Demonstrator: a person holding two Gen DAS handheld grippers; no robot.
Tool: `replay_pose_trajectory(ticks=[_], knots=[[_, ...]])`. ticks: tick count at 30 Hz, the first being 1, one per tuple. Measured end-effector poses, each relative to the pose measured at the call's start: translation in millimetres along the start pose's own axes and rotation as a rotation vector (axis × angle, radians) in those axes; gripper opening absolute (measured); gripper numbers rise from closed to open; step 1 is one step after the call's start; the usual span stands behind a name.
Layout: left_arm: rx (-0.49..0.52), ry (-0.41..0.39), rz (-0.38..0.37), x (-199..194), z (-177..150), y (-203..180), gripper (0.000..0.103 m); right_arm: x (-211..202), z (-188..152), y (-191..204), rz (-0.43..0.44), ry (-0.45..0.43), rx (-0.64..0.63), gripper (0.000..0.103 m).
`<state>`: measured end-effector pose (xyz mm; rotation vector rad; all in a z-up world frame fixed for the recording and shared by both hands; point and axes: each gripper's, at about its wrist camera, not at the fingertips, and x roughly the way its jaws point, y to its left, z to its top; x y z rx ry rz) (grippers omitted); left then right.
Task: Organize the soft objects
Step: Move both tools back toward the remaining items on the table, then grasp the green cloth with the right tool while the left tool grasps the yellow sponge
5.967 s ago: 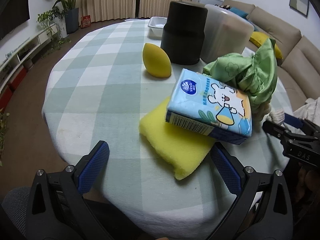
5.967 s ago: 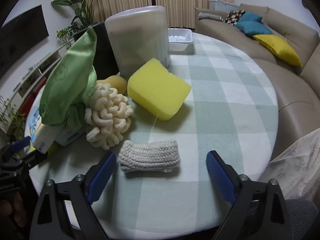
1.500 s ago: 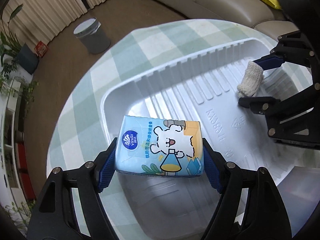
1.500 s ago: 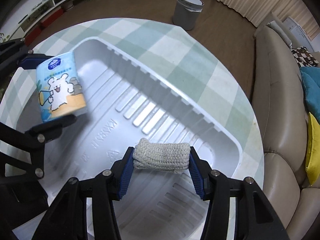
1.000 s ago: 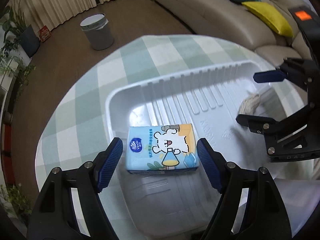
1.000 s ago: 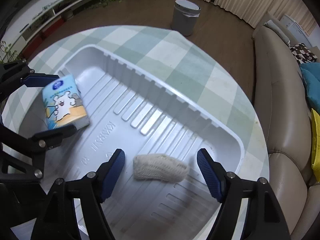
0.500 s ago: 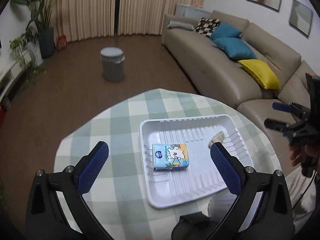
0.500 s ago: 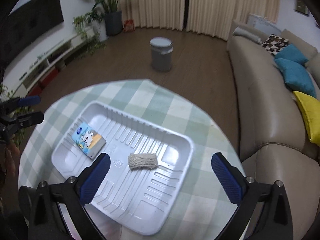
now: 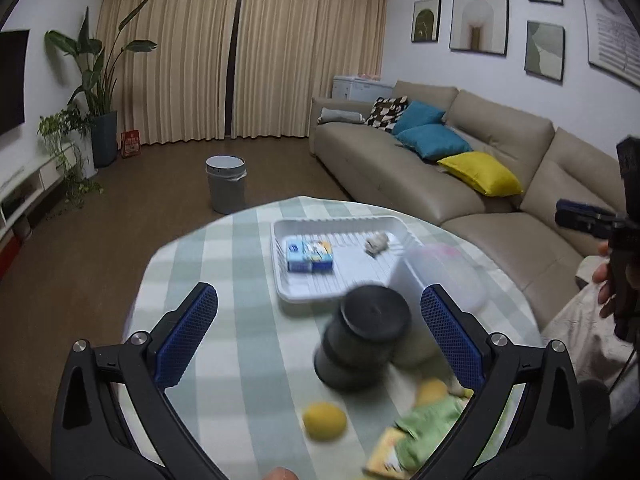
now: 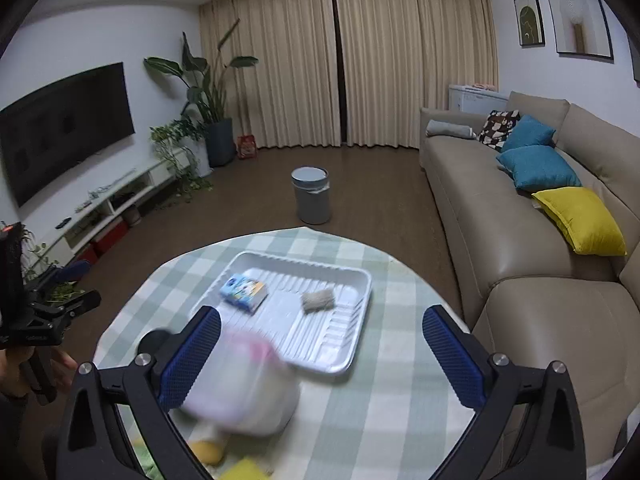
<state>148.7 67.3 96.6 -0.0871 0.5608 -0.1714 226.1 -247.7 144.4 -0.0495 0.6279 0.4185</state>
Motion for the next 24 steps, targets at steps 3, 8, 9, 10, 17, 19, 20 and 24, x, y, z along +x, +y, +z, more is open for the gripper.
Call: replay_pose_trajectory(ticks=[3, 8, 9, 10, 17, 19, 20, 24], knots=[[-0.004, 0.001, 0.008, -23, -36, -10, 0.103, -28, -41, 20, 0.010, -0.014, -0.013, 0.103], [-0.019, -0.005, 0.003, -54, -96, -32, 0.103, -51, -122, 63, 0.034, 0.002, 0.002, 0.103], [-0.015, 0.006, 0.007, -56, -105, -36, 0.103, -53, -135, 70, 0.036, 0.006, 0.008, 0.103], [-0.007, 0.020, 0.021, -59, -115, -40, 0.103, -51, -148, 80, 0.040, 0.020, 0.017, 0.103], [-0.050, 0.065, 0.039, -68, -158, -48, 0.103, -23, -182, 120, 0.072, 0.088, 0.025, 0.103], [-0.074, 0.091, 0.038, -64, -164, -47, 0.103, -11, -179, 131, 0.068, 0.095, -0.001, 0.103], [-0.073, 0.097, 0.041, -64, -167, -48, 0.103, -6, -179, 134, 0.061, 0.098, -0.009, 0.103], [-0.060, 0.117, 0.056, -58, -174, -48, 0.103, 12, -175, 142, 0.036, 0.129, 0.000, 0.103]])
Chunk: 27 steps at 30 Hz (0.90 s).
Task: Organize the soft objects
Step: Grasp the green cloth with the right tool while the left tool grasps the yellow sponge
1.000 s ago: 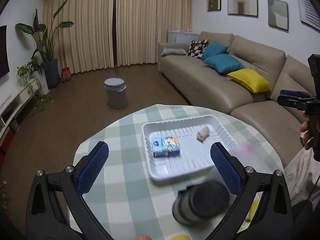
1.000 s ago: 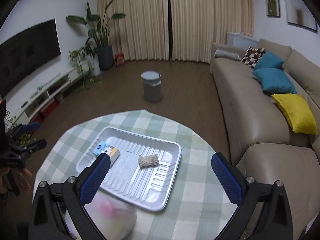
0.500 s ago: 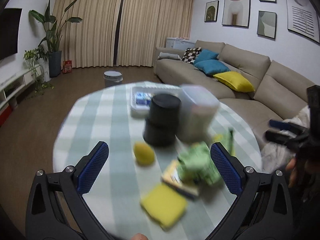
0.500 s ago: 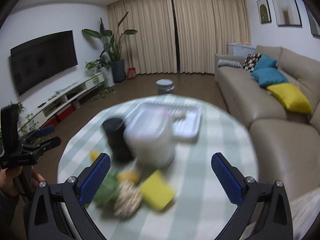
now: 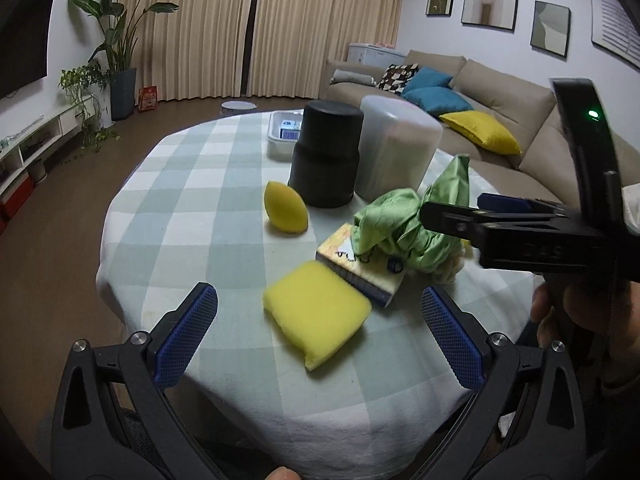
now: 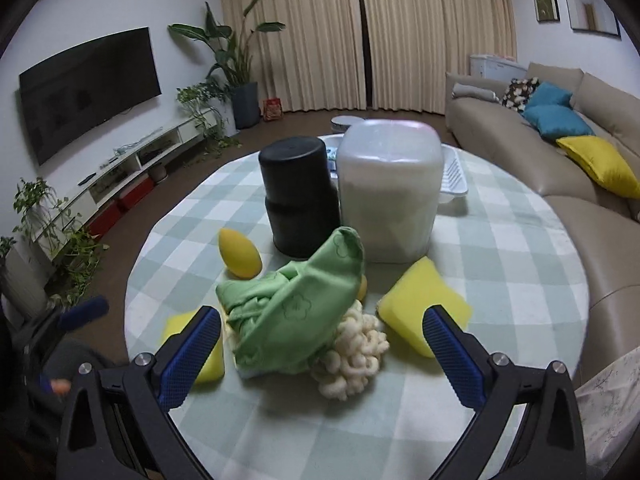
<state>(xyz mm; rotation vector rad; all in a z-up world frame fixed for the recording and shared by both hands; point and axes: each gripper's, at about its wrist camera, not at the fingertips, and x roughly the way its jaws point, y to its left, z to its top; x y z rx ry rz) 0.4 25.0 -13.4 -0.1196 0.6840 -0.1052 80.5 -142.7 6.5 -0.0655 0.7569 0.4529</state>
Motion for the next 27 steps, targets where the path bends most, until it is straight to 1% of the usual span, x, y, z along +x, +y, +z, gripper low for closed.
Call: replay_pose_trajectory(ticks=[3, 4, 5, 9, 11, 12, 14, 18, 20, 21, 23, 24, 27], knots=[[-0.011, 0.021, 0.003, 5, -2, 3, 0.103, 17, 0, 3, -0.033, 0.047, -0.011, 0.103], [-0.015, 0.030, 0.004, 7, -3, 4, 0.103, 20, 0, 3, -0.031, 0.055, -0.010, 0.101], [-0.018, 0.043, 0.005, 9, -4, 5, 0.103, 21, 1, 2, -0.031, 0.057, -0.013, 0.095], [-0.027, 0.081, 0.016, 17, -6, 8, 0.103, 25, 0, 6, -0.036, 0.074, -0.039, 0.078], [-0.035, 0.099, 0.022, 21, -5, 9, 0.103, 25, -1, 9, -0.015, 0.076, -0.049, 0.059], [-0.036, 0.105, 0.026, 23, -4, 9, 0.103, 24, -1, 10, -0.009, 0.075, -0.056, 0.056], [-0.032, 0.108, 0.030, 24, -4, 8, 0.103, 22, -2, 13, -0.001, 0.068, -0.068, 0.047], [-0.019, 0.110, 0.036, 24, -4, 6, 0.103, 21, -3, 14, 0.016, 0.065, -0.069, 0.041], [-0.014, 0.113, 0.040, 24, -4, 5, 0.103, 19, -2, 13, 0.024, 0.055, -0.066, 0.033], [-0.012, 0.114, 0.042, 24, -4, 4, 0.103, 17, -2, 13, 0.028, 0.050, -0.064, 0.031], [-0.005, 0.114, 0.044, 25, -3, 3, 0.103, 12, -1, 13, 0.027, 0.032, -0.058, 0.020], [-0.002, 0.115, 0.044, 26, -3, 2, 0.103, 10, 0, 12, 0.028, 0.023, -0.056, 0.013], [0.008, 0.127, 0.048, 30, -3, -1, 0.103, 10, -1, 13, 0.032, 0.030, -0.062, 0.013]])
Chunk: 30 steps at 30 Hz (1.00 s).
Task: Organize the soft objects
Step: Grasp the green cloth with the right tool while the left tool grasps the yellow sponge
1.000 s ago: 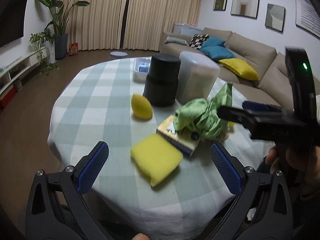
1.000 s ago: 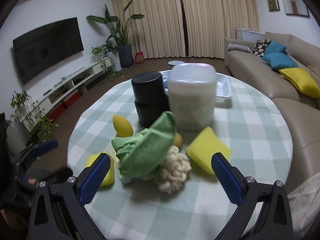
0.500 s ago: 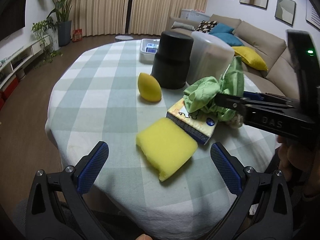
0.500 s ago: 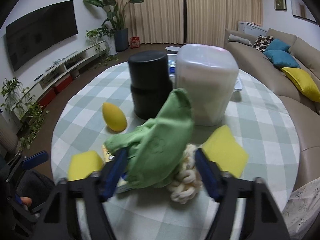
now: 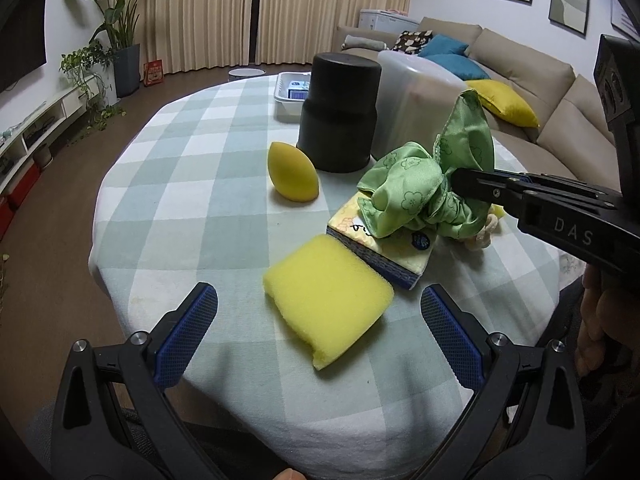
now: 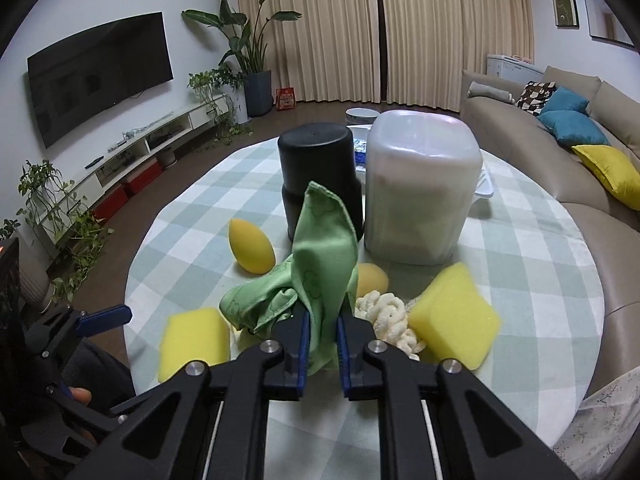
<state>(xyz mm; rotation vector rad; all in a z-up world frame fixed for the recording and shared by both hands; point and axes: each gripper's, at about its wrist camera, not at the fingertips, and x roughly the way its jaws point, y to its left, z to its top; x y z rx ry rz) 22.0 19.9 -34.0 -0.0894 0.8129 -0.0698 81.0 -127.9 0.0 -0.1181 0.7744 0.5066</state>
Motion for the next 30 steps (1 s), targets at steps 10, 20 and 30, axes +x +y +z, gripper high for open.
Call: replay_pose_trajectory(ticks=[10, 20, 30], knots=[[-0.043, 0.117, 0.052, 32, 6, 5, 0.103, -1, -2, -2, 0.024, -0.007, 0.011, 0.012], [-0.014, 0.106, 0.050, 37, -1, 3, 0.076, -2, -5, -7, 0.036, -0.012, 0.022, 0.012], [-0.011, 0.054, 0.022, 19, 2, 1, 0.058, -16, -5, -4, 0.035, -0.048, 0.015, 0.012]])
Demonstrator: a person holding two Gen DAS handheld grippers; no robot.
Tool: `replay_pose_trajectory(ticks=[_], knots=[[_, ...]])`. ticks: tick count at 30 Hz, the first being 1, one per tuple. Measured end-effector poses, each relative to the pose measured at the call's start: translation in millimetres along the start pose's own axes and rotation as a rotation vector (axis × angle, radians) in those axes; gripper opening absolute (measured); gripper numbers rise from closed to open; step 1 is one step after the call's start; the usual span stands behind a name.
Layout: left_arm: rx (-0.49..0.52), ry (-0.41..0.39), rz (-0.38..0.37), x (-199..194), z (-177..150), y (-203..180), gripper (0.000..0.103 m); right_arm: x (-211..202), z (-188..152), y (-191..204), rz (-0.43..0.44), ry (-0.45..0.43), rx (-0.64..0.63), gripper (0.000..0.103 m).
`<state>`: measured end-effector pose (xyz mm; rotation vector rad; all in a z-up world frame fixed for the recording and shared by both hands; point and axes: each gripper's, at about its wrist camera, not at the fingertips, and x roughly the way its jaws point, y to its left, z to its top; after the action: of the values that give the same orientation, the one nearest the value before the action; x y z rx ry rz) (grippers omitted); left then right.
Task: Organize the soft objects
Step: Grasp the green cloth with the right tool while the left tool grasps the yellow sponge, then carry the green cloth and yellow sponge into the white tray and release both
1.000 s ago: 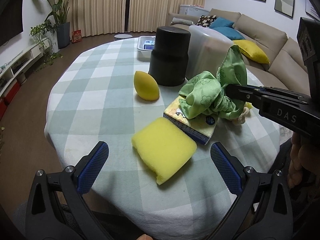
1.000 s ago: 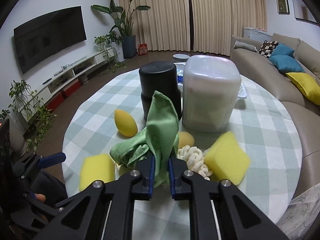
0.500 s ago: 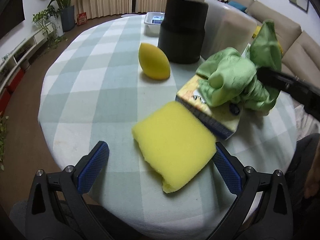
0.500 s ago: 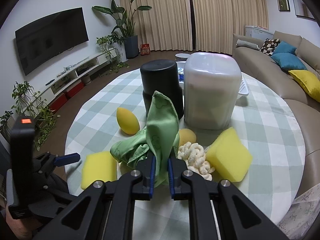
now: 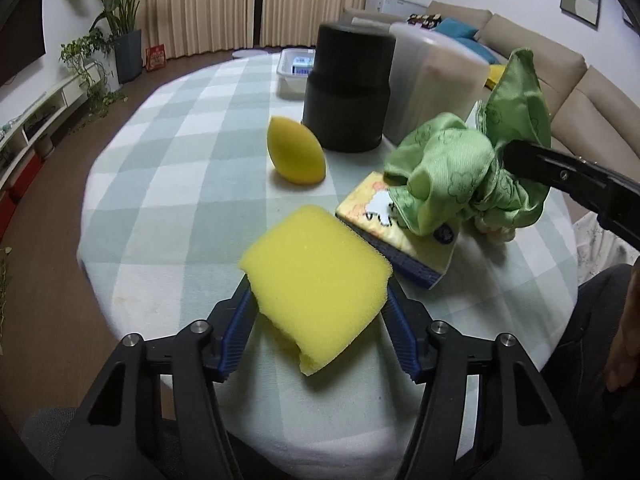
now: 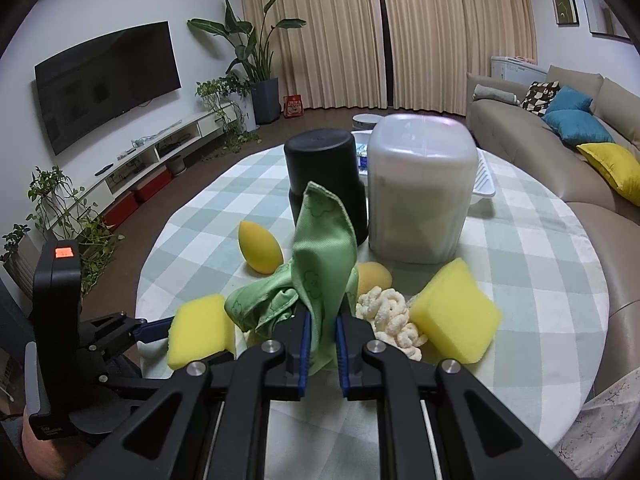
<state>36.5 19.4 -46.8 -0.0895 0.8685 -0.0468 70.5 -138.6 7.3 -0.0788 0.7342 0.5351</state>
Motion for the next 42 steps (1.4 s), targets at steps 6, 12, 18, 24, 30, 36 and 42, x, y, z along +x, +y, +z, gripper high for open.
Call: replay_pose_trajectory(ticks=[6, 12, 18, 24, 30, 36, 42], knots=[[0.005, -0.046, -0.003, -23, 6, -1, 0.058, -12, 2, 0, 0.004, -0.019, -0.002, 0.012], [0.028, -0.092, -0.026, -44, 17, -10, 0.058, -37, 2, -4, -0.001, -0.050, 0.005, 0.012], [0.048, -0.104, -0.053, -52, 21, -18, 0.058, -65, -1, -10, -0.018, -0.067, 0.011, 0.012], [0.054, -0.116, -0.078, -65, 27, -23, 0.058, -87, -7, -24, -0.045, -0.069, 0.028, 0.012], [0.063, -0.147, -0.095, -82, 44, -24, 0.058, -105, -7, -41, -0.077, -0.068, 0.056, 0.012], [0.053, -0.204, -0.095, -99, 80, -9, 0.058, -131, 9, -64, -0.142, -0.118, 0.062, 0.012], [0.058, -0.256, -0.126, -114, 116, -5, 0.058, -152, 39, -79, -0.175, -0.182, 0.044, 0.012]])
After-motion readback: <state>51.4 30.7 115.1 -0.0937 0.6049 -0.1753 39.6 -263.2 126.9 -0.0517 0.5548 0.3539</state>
